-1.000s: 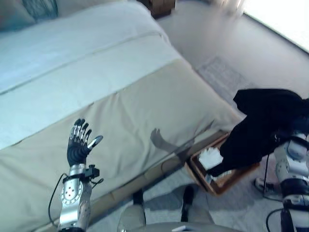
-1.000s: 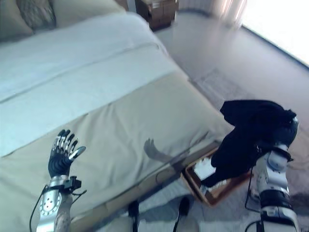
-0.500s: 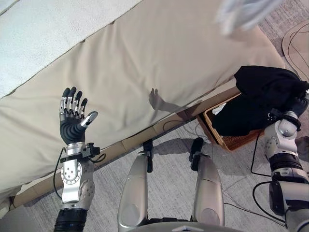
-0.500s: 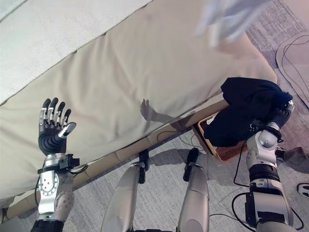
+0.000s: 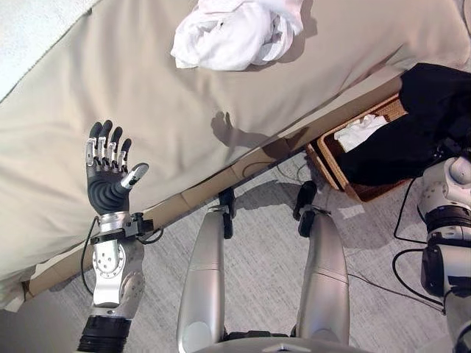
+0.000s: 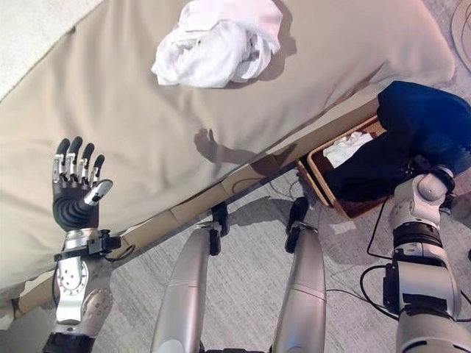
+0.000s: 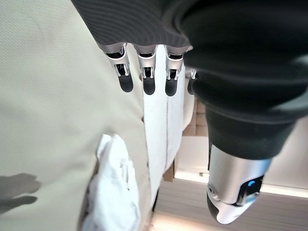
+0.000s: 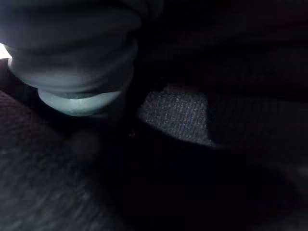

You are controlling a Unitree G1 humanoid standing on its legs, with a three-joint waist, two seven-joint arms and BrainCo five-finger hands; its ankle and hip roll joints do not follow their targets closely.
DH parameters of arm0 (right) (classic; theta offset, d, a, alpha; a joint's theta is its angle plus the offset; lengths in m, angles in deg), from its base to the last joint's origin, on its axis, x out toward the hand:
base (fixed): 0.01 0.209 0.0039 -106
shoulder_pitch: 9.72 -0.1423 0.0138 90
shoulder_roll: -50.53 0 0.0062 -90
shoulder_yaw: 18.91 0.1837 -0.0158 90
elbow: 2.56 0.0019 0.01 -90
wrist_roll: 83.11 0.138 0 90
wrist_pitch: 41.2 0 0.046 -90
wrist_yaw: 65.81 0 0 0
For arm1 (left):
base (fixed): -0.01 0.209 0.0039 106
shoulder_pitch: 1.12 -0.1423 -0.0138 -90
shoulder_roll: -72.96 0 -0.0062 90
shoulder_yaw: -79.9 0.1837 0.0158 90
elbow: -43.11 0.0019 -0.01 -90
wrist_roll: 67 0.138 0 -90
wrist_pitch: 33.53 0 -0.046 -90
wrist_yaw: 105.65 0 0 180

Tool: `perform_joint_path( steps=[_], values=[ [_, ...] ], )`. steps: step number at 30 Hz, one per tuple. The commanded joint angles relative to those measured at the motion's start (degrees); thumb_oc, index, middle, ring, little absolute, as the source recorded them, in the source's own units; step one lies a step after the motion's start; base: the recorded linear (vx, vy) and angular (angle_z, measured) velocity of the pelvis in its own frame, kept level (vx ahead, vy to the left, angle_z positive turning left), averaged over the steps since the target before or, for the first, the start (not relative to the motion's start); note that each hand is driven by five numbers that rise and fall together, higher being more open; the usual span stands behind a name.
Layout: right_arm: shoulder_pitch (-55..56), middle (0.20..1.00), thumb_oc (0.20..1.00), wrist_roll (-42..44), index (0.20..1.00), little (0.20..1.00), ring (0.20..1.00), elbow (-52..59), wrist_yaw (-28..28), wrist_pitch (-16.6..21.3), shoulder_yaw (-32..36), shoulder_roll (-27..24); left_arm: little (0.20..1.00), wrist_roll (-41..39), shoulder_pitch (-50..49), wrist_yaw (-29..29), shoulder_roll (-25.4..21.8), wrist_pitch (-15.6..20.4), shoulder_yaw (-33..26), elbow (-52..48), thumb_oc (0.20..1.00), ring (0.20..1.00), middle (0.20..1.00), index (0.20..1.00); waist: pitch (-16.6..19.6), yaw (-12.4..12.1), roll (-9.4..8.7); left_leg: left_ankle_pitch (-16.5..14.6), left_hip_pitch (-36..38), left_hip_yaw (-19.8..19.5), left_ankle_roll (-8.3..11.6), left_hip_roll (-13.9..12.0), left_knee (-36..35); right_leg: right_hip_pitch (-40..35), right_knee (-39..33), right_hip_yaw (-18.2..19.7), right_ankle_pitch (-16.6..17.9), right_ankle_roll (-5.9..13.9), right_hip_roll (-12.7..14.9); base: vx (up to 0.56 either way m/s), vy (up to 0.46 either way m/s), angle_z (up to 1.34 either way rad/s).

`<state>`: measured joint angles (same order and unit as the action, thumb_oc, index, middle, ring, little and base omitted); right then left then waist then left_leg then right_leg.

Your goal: Pick up clothes into the bucket

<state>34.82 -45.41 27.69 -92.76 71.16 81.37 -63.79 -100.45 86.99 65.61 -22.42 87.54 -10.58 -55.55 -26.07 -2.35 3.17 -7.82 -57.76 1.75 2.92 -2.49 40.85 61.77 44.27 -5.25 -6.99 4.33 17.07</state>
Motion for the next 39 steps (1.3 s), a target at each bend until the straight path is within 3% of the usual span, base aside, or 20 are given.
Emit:
perform_joint_path(
  steps=[1,8,12,21,22,23,24,32,37,38,39],
  values=[
    [-1.6,0.2,0.2,-0.5,0.2,0.2,0.2,-1.5,0.3,2.5,-4.5,-5.4,1.0,-1.9,-2.0,-1.2,0.2,4.8,-0.6,-5.3,1.0,1.0,1.0,1.0,5.1,0.7,1.83,-1.6,-3.3,-1.7,1.35,-1.2,2.5,0.4,0.7,4.7,0.3,3.93,-0.1,-0.02,0.013,-0.04],
    [-4.6,0.2,0.2,-2.2,0.2,0.2,0.2,-3.1,1.1,1.6,-8.9,-4.1,1.0,-2.8,-1.4,-1.8,0.3,5.7,-0.1,-6.9,1.0,1.0,1.0,1.0,4.3,0.5,2.3,-1.5,-8.0,-1.0,1.11,-0.4,5.1,5.7,3.4,5.8,0.5,3.79,-0.4,-0.02,0.011,-0.03],
    [-5.9,0.2,0.2,-6.6,0.2,0.2,0.2,-7.1,2.1,-1.1,-13.0,-1.8,1.0,-3.6,-0.9,-1.7,0.3,6.0,0.6,-7.0,1.0,1.0,1.0,1.0,4.2,0.0,2.87,-1.4,-10.2,-0.6,0.94,-0.1,6.1,8.1,4.6,6.1,0.3,3.72,-0.1,0.0,0.004,-0.01],
    [-7.6,0.2,0.2,-6.9,0.2,0.2,0.2,-15.3,-0.2,-3.7,-11.2,-0.1,1.0,-2.6,-0.1,-3.2,-0.6,6.6,0.0,-7.7,1.0,1.0,1.0,1.0,5.1,-1.0,3.76,-1.4,-12.0,-0.4,0.87,0.5,7.0,10.4,6.3,6.5,-0.4,3.63,0.3,0.01,0.0,0.04],
    [-7.9,0.558,0.558,-7.8,0.558,0.558,0.558,-17.7,-0.9,-5.1,-11.2,-0.4,1.0,-2.2,0.0,-3.8,-0.6,6.4,0.0,-7.8,1.0,1.0,1.0,1.0,5.4,-1.2,3.74,-1.3,-11.9,-0.4,0.86,0.5,6.6,10.4,6.2,6.5,-0.4,3.62,0.4,0.0,0.0,0.0],
    [-8.0,0.608,0.608,-7.8,0.608,0.608,0.608,-17.8,-0.9,-5.1,-11.2,-0.4,1.0,-2.1,0.0,-3.9,-0.6,6.4,0.0,-7.8,1.0,1.0,1.0,1.0,5.4,-1.2,3.74,-1.3,-11.8,-0.4,0.86,0.5,6.5,10.3,6.2,6.5,-0.4,3.62,0.4,0.0,0.0,0.0],
    [-8.5,1.0,1.0,-8.4,1.0,1.0,1.0,-18.6,-1.6,-5.6,-11.4,-0.3,1.0,-2.0,0.1,-4.3,-0.7,6.4,-0.2,-7.9,1.0,1.0,1.0,1.0,5.6,-1.3,3.66,-1.2,-11.8,-0.5,0.85,0.4,6.3,10.2,6.0,6.4,-0.5,3.54,0.4,0.0,0.0,0.0],
    [-8.3,1.0,1.0,-7.2,1.0,1.0,1.0,-18.4,-2.6,-5.3,-10.4,1.0,1.0,-0.9,2.0,-5.5,-0.5,6.4,-0.8,-7.5,1.0,1.0,1.0,1.0,6.9,-0.9,2.78,0.6,-9.3,-0.4,1.03,-0.2,1.3,7.6,1.2,5.3,1.1,3.96,0.4,0.0,0.0,0.0],
    [-8.6,1.0,1.0,-3.4,1.0,1.0,1.0,-17.7,-3.1,-3.8,-8.0,0.3,1.0,-0.9,3.3,-5.3,-0.6,6.8,-0.6,-5.9,1.0,1.0,1.0,1.0,7.7,-0.5,2.25,3.2,-4.2,-0.3,1.62,-1.2,-6.6,2.8,-5.6,3.8,3.3,4.98,0.7,-0.04,0.001,-0.05],
    [-8.6,1.0,1.0,-2.4,1.0,1.0,1.0,-17.7,-3.0,-3.6,-7.3,0.1,1.0,-1.1,3.5,-5.3,-0.5,6.8,-0.6,-5.5,1.0,1.0,1.0,1.0,7.6,-0.4,2.15,5.3,-4.0,0.0,1.29,-1.2,-8.2,2.5,-7.4,3.4,5.4,4.71,0.7,-0.02,-0.004,-0.06],
    [-8.7,1.0,1.0,-0.8,1.0,1.0,1.0,-18.4,-3.0,-3.5,-6.3,-0.2,1.0,-1.2,3.7,-5.1,-0.4,6.7,-0.5,-5.2,1.0,1.0,1.0,1.0,8.3,-0.5,2.02,4.2,-2.5,-0.3,1.78,-1.2,-9.4,1.3,-8.0,3.3,4.3,5.37,0.7,-0.1,-0.001,-0.04]
  ],
)
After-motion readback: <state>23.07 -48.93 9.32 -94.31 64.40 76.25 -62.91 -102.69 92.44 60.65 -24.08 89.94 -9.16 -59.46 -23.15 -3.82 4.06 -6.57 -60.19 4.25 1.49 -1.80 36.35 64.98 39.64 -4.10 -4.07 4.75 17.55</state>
